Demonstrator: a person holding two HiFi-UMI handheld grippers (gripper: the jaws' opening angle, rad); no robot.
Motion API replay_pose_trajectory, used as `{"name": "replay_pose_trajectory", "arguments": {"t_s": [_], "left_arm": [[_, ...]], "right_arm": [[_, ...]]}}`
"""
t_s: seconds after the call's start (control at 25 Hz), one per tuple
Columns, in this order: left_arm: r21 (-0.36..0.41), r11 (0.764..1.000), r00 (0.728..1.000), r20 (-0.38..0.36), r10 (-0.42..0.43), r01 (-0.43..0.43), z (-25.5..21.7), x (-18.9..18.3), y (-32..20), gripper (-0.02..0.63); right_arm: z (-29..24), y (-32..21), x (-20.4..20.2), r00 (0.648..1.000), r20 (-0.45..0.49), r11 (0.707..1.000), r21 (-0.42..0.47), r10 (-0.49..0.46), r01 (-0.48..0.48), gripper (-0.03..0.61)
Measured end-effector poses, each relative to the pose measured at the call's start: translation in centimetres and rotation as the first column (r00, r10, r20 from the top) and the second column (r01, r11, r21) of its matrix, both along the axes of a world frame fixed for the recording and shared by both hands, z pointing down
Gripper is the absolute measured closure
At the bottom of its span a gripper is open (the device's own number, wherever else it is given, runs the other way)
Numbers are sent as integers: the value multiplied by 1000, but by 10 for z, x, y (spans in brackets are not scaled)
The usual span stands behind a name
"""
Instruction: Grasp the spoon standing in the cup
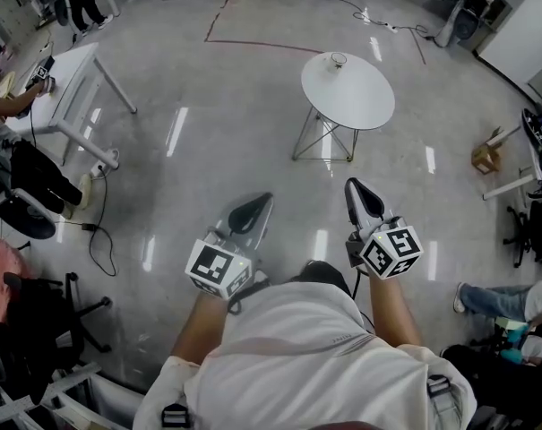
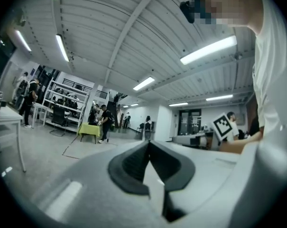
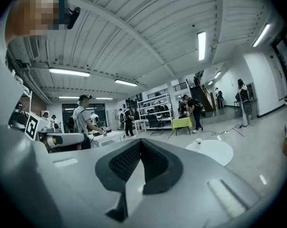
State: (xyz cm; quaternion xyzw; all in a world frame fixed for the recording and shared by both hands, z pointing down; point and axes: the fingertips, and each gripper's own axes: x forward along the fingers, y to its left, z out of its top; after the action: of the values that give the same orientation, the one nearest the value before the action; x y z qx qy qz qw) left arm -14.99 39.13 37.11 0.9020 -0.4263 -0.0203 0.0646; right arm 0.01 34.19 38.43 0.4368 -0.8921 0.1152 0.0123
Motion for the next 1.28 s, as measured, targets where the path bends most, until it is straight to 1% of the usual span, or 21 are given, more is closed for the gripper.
{"name": "replay_pose_trajectory", "arguments": {"t_s": [0.12,0.28,0.4,0.48,0.56,0.76,0.92,1.0,1.12,1.28], "left_arm": [[-13,1000,1000,-10,18,-19,7,0,-13,611],[-21,1000,1000,-9,6,-6,8,5,-45,611],[-19,1000,1000,4,-13,13,6,8,-77,611],[-17,999,999,-6,-33,33,4,17,-104,611],[-10,999,999,-19,-40,39,1,37,-136,611],[-2,999,999,-13,-44,44,-5,94,-222,611],[-16,999,999,12,-47,47,-7,150,-285,611],[-23,998,998,40,-50,51,-5,175,-310,611],[-33,999,996,81,-34,37,-1,191,-341,611],[-44,999,996,89,-4,8,4,213,-385,611]], "right_arm": [[3,-12,-1,1000,-15,1000,-8,4,-4,574],[6,-47,16,1000,0,999,-28,24,-24,574],[4,-78,22,1000,20,1000,-24,15,-14,574],[2,-105,34,1000,20,1000,-12,5,-5,574],[1,-137,56,1000,17,1000,1,1,-1,574],[1,-222,124,999,33,1000,-2,28,-28,574],[8,-285,184,997,70,999,-24,37,-35,574],[19,-308,210,995,87,999,-41,39,-36,574],[33,-336,229,991,120,996,-78,61,-52,574],[46,-374,248,991,120,993,-108,66,-53,574]]}}
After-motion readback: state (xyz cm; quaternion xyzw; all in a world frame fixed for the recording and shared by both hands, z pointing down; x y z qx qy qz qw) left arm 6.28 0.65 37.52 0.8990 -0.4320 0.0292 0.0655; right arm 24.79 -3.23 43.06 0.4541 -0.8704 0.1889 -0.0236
